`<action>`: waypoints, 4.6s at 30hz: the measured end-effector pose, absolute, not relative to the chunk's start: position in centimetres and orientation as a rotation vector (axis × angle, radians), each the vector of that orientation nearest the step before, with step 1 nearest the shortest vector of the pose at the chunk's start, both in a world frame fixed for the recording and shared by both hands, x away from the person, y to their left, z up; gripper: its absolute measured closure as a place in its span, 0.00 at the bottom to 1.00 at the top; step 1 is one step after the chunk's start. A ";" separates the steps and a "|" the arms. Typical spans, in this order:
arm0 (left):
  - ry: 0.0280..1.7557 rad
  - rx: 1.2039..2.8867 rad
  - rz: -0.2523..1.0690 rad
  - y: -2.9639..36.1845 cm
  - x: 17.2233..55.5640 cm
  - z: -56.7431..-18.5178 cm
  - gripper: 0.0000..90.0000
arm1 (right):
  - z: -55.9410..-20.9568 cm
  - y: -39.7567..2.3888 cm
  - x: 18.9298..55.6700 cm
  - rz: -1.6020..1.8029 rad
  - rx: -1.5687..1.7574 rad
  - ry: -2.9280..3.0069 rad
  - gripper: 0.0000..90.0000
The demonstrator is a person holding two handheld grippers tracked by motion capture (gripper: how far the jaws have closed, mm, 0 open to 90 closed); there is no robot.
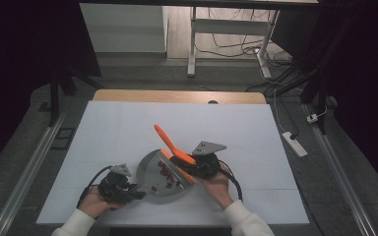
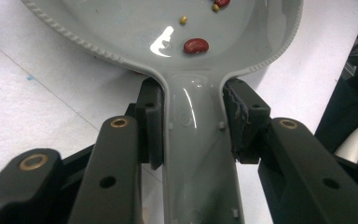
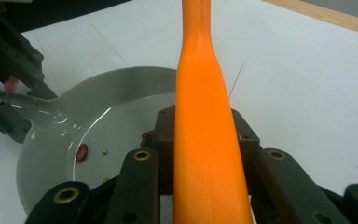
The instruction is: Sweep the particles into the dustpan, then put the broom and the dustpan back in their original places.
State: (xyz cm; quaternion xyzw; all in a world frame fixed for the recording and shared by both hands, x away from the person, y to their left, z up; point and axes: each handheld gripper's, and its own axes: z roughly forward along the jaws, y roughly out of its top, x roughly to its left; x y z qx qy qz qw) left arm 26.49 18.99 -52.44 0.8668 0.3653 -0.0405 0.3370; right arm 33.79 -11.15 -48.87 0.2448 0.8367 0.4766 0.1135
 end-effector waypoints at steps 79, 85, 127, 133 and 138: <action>1.344 1.853 0.154 22.2 24.1 -51.9 0.68 | -47.5 -23.2 32.5 1.377 0.981 2.363 0.78; 1.391 1.832 0.197 22.1 23.9 -51.9 0.68 | -47.7 -23.3 32.3 1.367 0.997 2.378 0.78; 1.659 1.672 0.280 22.8 24.6 -52.7 0.67 | -49.5 -24.1 31.9 1.285 1.096 2.441 0.78; 1.672 1.665 0.286 22.8 24.7 -52.7 0.67 | -50.0 -24.8 32.3 1.256 1.144 2.434 0.78; 1.684 1.670 0.287 22.6 24.8 -52.9 0.67 | -50.2 -25.4 32.7 1.255 1.165 2.419 0.78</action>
